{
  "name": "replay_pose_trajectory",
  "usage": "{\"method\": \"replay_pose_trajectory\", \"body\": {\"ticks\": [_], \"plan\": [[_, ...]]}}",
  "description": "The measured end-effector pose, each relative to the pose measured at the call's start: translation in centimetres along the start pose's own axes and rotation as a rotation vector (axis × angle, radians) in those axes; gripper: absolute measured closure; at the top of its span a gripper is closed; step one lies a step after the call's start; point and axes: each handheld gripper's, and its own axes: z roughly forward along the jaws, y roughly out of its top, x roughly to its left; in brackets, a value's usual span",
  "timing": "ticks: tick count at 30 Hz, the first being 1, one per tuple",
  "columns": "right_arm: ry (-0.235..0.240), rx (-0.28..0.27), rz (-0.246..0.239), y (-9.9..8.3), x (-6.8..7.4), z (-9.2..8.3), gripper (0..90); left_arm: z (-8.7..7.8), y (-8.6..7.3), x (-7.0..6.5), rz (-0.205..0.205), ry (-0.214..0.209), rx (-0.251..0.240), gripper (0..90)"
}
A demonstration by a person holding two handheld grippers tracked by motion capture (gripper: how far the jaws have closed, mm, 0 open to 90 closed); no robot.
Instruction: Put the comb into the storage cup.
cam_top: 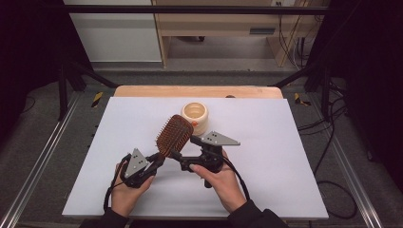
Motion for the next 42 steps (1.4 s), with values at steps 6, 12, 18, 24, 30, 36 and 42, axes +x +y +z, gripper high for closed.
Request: {"method": "replay_pose_trajectory", "body": {"ticks": [6,12,18,24,30,36,42], "plan": [[0.003,0.007,0.017,-0.1,-0.1,0.7,11.0,0.0,0.1,-0.2,0.009,0.000,-0.006,72.6],[0.000,0.000,0.040,0.1,-0.5,1.0,12.3,-0.1,0.1,-0.3,0.009,0.000,-0.014,72.6],[0.003,0.004,0.042,0.4,-0.6,1.1,13.7,-0.1,0.2,-0.5,0.022,-0.003,-0.020,72.6],[0.012,-0.005,0.073,0.9,-0.9,1.4,17.6,-0.3,0.3,-0.7,0.028,-0.006,-0.036,72.6],[0.024,-0.016,0.109,1.0,-1.0,1.7,20.8,-0.3,0.3,-0.8,0.031,-0.006,-0.040,72.6],[0.032,-0.023,0.119,1.1,-1.1,1.7,23.6,-0.4,0.4,-0.8,0.031,-0.005,-0.047,72.6],[0.034,-0.022,0.121,1.1,-1.3,1.8,25.6,-0.5,0.4,-0.8,0.034,-0.003,-0.049,72.6]]}}
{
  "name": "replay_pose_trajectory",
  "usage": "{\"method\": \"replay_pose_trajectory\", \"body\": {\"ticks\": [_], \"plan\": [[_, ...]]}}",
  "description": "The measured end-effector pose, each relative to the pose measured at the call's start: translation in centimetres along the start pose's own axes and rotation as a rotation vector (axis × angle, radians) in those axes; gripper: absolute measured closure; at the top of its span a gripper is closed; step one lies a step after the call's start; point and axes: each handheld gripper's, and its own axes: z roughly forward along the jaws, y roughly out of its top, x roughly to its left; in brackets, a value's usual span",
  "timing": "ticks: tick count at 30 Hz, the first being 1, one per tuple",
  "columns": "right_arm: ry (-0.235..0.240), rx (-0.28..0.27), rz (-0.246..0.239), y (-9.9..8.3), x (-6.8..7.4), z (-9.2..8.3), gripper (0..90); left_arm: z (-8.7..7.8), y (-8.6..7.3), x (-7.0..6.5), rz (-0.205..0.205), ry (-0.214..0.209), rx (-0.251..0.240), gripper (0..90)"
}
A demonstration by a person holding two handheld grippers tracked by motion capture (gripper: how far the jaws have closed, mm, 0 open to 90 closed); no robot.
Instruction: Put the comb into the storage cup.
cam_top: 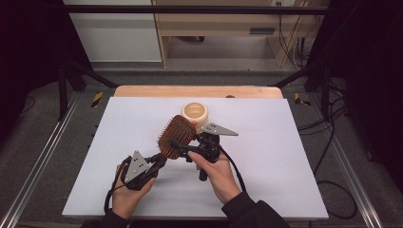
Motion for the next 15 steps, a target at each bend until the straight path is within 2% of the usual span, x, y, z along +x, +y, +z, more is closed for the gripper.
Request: {"method": "replay_pose_trajectory", "body": {"ticks": [3,8,13,15], "plan": [[0.009,0.000,0.009,0.02,0.00,0.02,27.2,0.01,0.00,-0.03,0.000,0.000,-0.002,72.6],[0.034,-0.005,0.054,0.07,-0.02,0.05,30.9,0.01,-0.01,-0.08,0.000,-0.003,-0.004,72.6],[0.037,-0.007,0.062,0.17,-0.11,0.06,34.4,-0.02,0.03,-0.13,0.003,-0.005,-0.009,72.6],[0.048,-0.014,0.081,0.21,-0.07,0.03,36.3,-0.03,0.03,-0.16,0.003,-0.007,-0.012,72.6]]}}
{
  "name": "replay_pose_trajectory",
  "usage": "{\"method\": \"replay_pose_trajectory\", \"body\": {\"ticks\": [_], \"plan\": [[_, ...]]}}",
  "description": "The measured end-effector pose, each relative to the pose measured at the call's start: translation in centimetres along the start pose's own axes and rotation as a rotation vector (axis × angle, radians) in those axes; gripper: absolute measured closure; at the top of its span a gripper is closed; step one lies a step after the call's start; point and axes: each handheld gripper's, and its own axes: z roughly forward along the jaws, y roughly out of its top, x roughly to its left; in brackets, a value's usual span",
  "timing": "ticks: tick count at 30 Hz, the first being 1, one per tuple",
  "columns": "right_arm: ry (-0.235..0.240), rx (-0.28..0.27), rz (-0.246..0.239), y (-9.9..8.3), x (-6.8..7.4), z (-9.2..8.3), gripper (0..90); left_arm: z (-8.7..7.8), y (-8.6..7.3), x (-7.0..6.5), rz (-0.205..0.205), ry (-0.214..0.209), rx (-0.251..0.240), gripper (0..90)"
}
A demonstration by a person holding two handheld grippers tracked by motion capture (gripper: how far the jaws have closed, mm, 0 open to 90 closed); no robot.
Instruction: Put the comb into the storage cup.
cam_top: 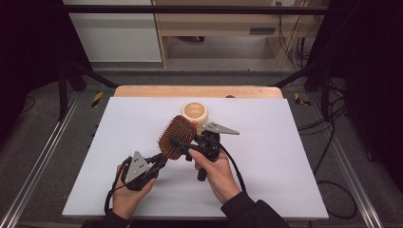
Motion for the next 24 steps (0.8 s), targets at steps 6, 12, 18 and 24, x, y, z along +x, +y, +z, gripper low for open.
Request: {"method": "replay_pose_trajectory", "body": {"ticks": [6,12,18,24], "plan": [[0.010,-0.002,0.016,0.0,0.1,0.1,40.0,0.0,0.0,0.0,-0.001,-0.005,-0.012,72.6],[0.023,-0.011,0.019,0.1,0.2,-0.1,43.2,0.0,-0.1,0.0,-0.007,-0.010,-0.026,72.5],[0.035,-0.014,0.003,0.1,0.5,-0.1,48.5,0.1,-0.3,0.2,-0.015,-0.024,-0.034,72.4],[0.022,-0.022,-0.044,0.2,1.3,-0.4,51.4,0.1,-0.3,0.1,-0.024,-0.038,-0.051,72.4]]}}
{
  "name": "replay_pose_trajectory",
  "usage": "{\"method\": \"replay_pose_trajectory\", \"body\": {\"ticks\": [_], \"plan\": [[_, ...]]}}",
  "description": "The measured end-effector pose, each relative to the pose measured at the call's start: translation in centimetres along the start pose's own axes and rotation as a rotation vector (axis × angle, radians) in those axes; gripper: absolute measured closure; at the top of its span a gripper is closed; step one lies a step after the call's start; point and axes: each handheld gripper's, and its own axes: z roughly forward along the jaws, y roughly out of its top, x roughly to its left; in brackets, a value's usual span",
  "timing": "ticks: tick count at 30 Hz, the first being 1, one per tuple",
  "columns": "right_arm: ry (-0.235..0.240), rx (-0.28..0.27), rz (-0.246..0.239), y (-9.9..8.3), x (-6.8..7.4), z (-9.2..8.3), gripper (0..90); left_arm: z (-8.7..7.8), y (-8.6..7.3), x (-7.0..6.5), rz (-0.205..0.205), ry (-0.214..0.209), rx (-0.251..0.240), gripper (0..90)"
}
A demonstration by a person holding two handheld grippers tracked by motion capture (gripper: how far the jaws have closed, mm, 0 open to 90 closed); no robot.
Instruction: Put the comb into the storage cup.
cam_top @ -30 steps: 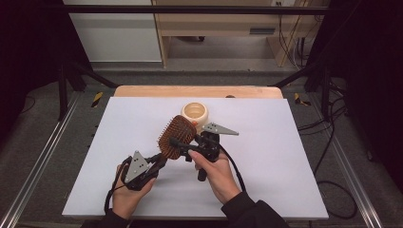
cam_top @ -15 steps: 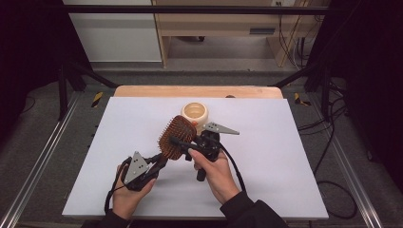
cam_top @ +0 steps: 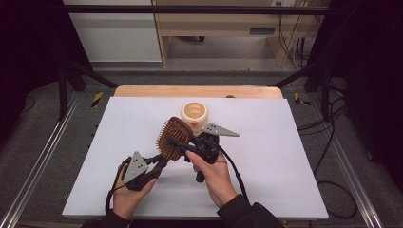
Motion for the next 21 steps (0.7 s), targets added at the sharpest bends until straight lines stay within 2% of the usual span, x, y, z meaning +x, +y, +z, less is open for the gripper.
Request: {"method": "replay_pose_trajectory", "body": {"ticks": [5,9,13,16,18,21], "plan": [[-0.003,-0.004,0.004,0.4,0.1,-0.1,51.8,0.0,-0.1,0.1,-0.019,-0.012,-0.032,71.6],[-0.017,-0.038,0.005,1.3,-0.3,-0.7,51.7,-0.5,-0.4,0.5,-0.039,-0.019,-0.064,63.1],[-0.056,-0.090,0.007,2.9,-1.2,-2.1,51.6,-1.2,-0.8,0.9,-0.054,0.003,-0.084,51.3],[-0.079,-0.109,0.006,4.0,-1.9,-3.0,51.5,-1.5,-1.0,1.4,-0.085,0.021,-0.104,39.0],[-0.093,-0.112,0.003,4.6,-2.3,-3.4,51.5,-1.6,-1.2,1.7,-0.090,0.036,-0.099,32.1],[-0.110,-0.114,0.001,5.2,-2.8,-3.7,51.4,-1.2,-1.9,2.1,-0.067,0.006,-0.068,15.6]]}}
